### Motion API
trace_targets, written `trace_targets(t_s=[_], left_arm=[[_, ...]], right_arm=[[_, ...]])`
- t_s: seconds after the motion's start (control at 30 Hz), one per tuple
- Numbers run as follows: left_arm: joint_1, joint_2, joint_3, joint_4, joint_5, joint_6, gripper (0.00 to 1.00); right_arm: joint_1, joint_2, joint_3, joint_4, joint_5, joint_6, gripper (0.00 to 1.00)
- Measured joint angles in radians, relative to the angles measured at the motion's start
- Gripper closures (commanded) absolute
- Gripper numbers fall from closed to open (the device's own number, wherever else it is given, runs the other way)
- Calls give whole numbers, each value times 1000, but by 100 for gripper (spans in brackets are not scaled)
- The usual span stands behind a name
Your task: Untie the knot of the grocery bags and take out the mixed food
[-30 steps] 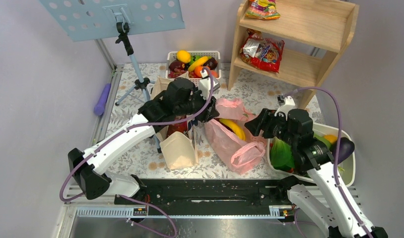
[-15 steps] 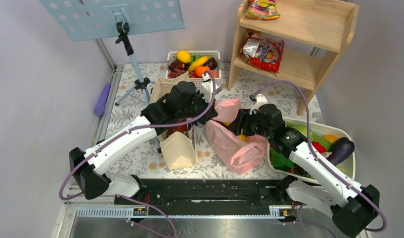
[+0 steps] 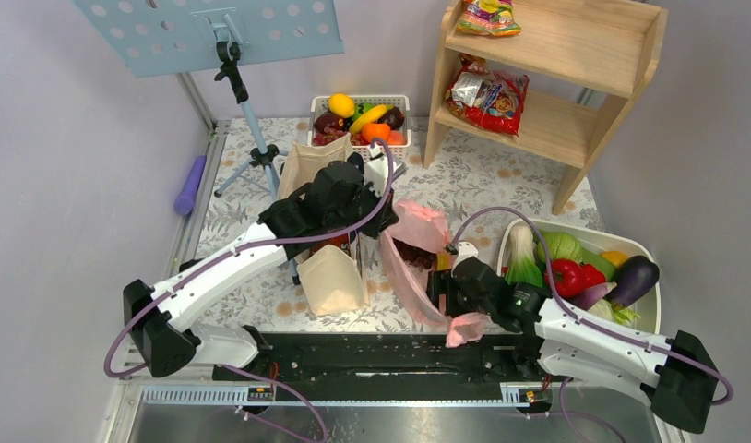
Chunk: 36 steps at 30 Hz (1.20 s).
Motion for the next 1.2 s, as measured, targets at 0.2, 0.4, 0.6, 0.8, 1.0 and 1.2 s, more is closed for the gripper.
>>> trace_targets(t_s=[0.2,0.4,0.6,0.8,1.0,1.2], left_arm=[[-1,-96,-136,-9,-33,-5,100],[0,-180,-254,-3,-32,8,100],[-1,-247,-332,10,21,39,100],[-1,-250,-335,16,45,52,100],[-1,-249,-335,20,46,43,100],[-1,-249,-335,27,47,30,100]], right_arm=[[148,38,-2,-89,121,111,12],[274,114,2,-140,224,201,7],[285,76,77,-166,345,200,6],[285,34,125,-87,445,103,23],[285,151,130,43,454,45,39],[286,279,133,220,568,43,32]])
